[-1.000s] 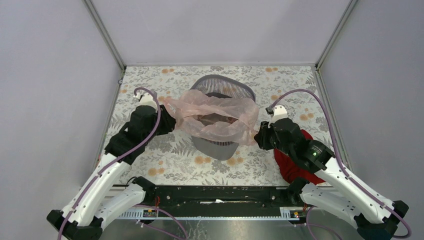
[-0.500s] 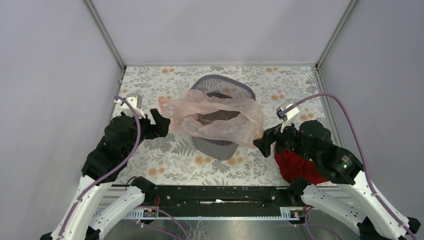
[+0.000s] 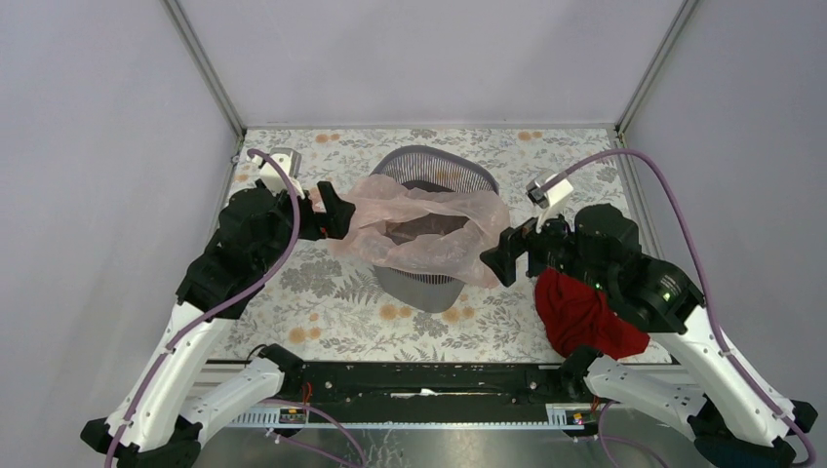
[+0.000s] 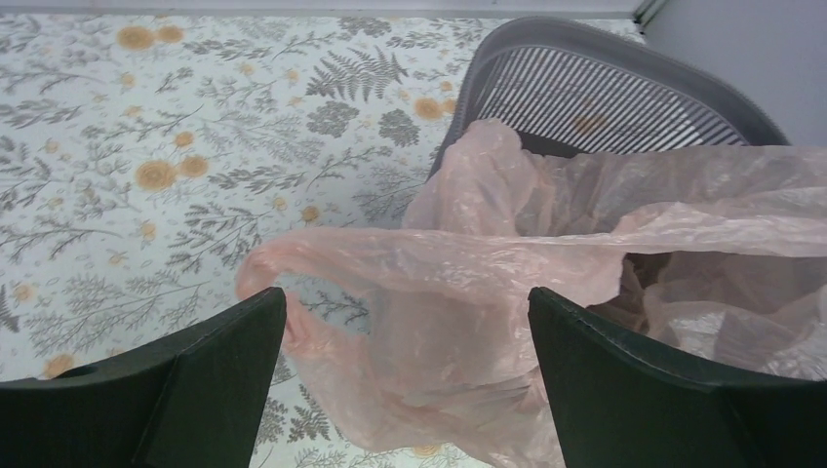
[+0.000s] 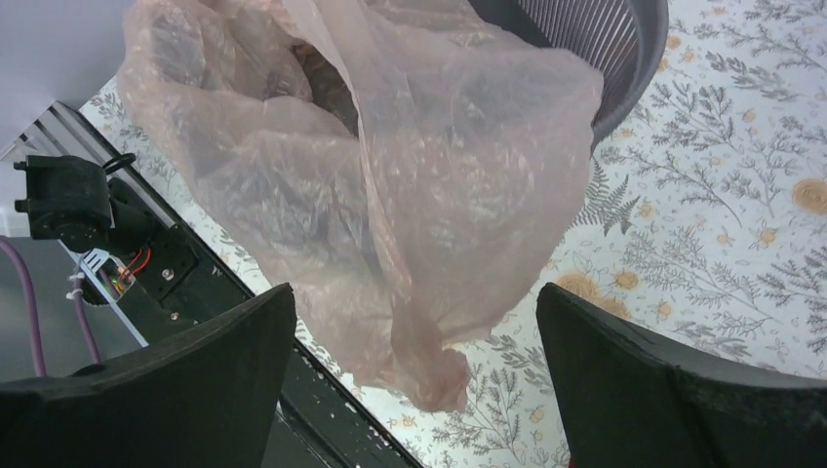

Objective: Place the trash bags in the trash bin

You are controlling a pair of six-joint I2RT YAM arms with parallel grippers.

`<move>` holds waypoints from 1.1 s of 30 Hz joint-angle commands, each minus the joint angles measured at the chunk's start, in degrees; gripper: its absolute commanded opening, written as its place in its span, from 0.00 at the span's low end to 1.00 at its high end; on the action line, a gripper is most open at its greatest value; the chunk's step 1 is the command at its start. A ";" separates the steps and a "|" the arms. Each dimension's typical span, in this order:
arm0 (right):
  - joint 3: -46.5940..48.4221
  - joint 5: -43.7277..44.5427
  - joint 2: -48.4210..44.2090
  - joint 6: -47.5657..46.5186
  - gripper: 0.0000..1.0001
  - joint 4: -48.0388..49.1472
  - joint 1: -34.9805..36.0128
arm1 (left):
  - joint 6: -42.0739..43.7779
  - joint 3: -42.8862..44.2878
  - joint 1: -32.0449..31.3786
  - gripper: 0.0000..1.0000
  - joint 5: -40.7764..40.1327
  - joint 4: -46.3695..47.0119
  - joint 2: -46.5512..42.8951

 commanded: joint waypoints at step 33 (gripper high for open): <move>6.37 11.05 7.94 -0.74 0.00 2.79 0.10 | -3.49 9.64 0.30 0.79 -4.36 0.27 10.89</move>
